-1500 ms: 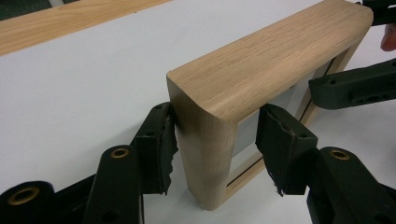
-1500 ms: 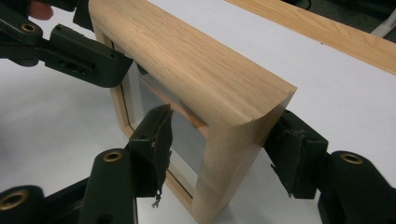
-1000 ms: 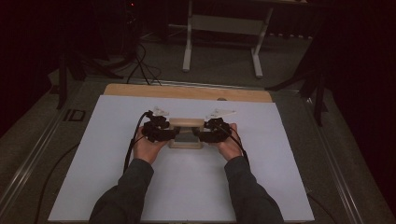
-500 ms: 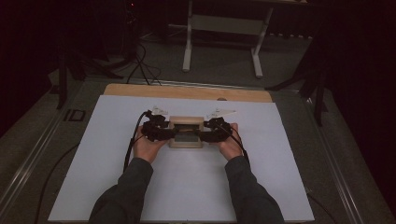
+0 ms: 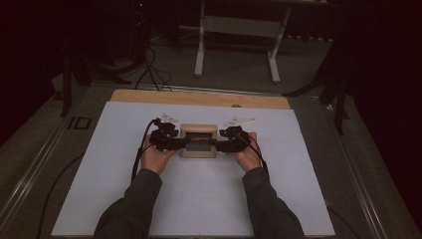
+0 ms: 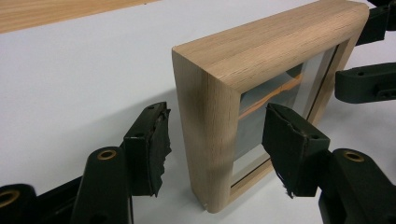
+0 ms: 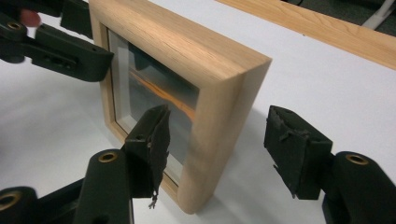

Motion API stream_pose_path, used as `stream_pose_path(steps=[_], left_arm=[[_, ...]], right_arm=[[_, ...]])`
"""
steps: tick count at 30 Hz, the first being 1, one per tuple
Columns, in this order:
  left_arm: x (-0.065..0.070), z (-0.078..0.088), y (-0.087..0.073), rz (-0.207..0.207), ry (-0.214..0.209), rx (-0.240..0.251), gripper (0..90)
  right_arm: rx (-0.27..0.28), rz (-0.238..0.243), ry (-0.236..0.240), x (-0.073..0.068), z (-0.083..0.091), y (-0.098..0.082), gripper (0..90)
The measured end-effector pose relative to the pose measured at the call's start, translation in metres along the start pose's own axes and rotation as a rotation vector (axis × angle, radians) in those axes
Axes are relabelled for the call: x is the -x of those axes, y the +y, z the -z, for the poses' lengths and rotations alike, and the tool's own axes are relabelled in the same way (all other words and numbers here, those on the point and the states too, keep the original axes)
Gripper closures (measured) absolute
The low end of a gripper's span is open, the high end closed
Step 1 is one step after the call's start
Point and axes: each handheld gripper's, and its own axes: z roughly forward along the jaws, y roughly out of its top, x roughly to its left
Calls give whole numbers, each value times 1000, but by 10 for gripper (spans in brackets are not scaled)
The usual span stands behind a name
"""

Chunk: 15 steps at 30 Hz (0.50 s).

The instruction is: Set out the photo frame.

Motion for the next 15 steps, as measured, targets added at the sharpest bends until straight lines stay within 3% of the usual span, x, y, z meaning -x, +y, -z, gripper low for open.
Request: stream_pose_path(steps=[15], left_arm=[[-5,23,-5,3,-11,31,408]], right_arm=[[-4,6,-18,4,13,-6,403]])
